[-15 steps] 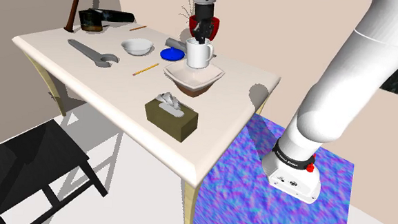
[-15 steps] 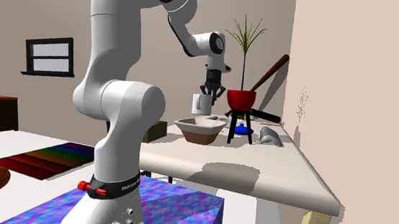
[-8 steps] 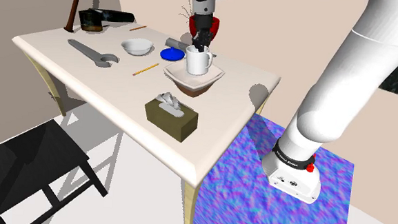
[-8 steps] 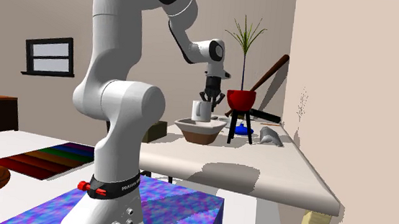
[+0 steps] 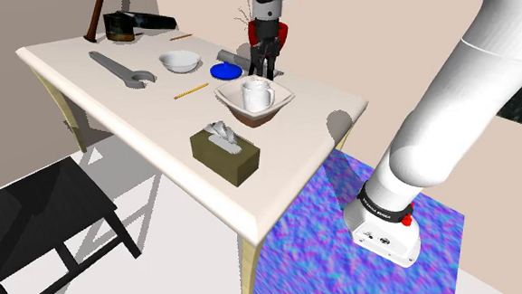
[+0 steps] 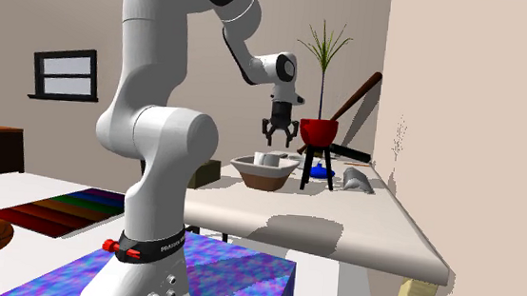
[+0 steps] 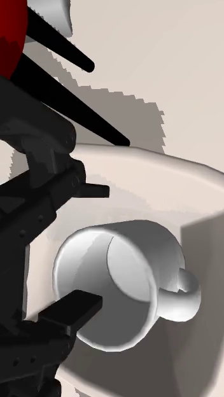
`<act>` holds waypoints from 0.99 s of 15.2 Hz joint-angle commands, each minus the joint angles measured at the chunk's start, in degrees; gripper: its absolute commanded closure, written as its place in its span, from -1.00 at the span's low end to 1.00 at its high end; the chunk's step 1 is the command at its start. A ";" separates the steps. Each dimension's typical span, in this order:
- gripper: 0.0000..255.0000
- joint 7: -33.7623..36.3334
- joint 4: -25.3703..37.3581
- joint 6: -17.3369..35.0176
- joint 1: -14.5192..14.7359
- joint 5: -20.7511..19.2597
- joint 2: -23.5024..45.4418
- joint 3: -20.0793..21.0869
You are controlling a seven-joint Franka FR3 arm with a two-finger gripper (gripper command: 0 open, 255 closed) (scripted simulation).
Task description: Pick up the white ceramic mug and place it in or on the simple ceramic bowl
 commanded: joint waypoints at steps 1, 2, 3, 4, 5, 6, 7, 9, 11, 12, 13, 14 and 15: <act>-1.00 0.00 0.01 0.00 0.00 0.00 0.00 0.00; -1.00 0.00 0.01 0.00 0.00 0.00 0.00 0.00; -1.00 0.00 0.01 0.00 0.00 0.00 0.00 0.00; -1.00 0.00 0.01 0.00 0.00 0.00 0.00 0.00; -1.00 0.03 1.61 -1.90 0.03 -0.03 -0.30 0.03; -1.00 0.05 3.31 -3.81 0.05 -0.05 -0.51 0.06; -1.00 0.06 5.10 -5.73 0.08 -0.06 -0.65 0.10; -1.00 0.06 6.56 -7.24 0.10 -0.05 -0.70 0.11; -1.00 0.06 6.56 -7.24 0.09 -0.05 -0.70 0.11; -1.00 0.06 6.56 -7.24 0.09 -0.05 -0.70 0.11; -1.00 0.06 6.56 -7.24 0.09 -0.05 -0.70 0.11; -1.00 0.06 6.56 -7.24 0.09 -0.05 -0.70 0.11; -1.00 0.06 6.56 -7.24 0.09 -0.05 -0.70 0.11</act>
